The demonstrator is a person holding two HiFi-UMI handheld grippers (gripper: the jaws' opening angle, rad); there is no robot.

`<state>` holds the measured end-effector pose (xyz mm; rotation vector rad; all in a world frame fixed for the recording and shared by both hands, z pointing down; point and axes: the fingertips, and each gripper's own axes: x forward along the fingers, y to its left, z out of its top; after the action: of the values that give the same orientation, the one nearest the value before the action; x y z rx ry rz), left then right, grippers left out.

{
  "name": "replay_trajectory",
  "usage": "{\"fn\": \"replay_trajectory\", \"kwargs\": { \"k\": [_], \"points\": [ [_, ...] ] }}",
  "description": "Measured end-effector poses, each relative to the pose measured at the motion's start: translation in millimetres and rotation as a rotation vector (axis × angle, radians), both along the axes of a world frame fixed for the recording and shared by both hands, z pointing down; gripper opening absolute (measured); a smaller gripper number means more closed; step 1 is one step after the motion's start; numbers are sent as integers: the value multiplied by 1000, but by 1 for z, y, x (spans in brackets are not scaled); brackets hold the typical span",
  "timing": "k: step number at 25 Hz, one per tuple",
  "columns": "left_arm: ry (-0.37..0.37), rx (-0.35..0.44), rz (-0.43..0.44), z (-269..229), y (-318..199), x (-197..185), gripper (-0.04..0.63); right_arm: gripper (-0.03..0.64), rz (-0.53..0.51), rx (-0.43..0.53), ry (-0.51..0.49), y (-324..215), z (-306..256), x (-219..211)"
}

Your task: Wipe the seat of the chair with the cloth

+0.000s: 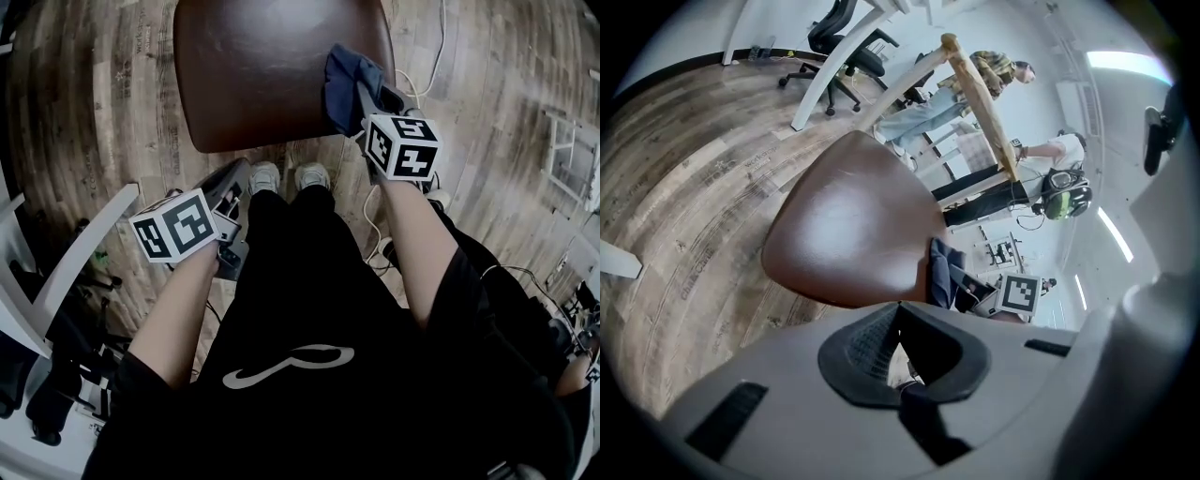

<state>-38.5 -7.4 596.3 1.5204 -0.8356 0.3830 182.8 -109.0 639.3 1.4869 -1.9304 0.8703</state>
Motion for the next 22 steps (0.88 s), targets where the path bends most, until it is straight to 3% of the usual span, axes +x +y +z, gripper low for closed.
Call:
{"fn": "replay_trajectory", "kwargs": {
  "k": [11, 22],
  "points": [
    [-5, 9, 21, -9, 5, 39, 12, 52, 36, -9, 19, 4, 2, 57],
    [9, 103, -38, -69, -2, 54, 12, 52, -66, 118, -202, 16, -101, 25]
  ]
}}
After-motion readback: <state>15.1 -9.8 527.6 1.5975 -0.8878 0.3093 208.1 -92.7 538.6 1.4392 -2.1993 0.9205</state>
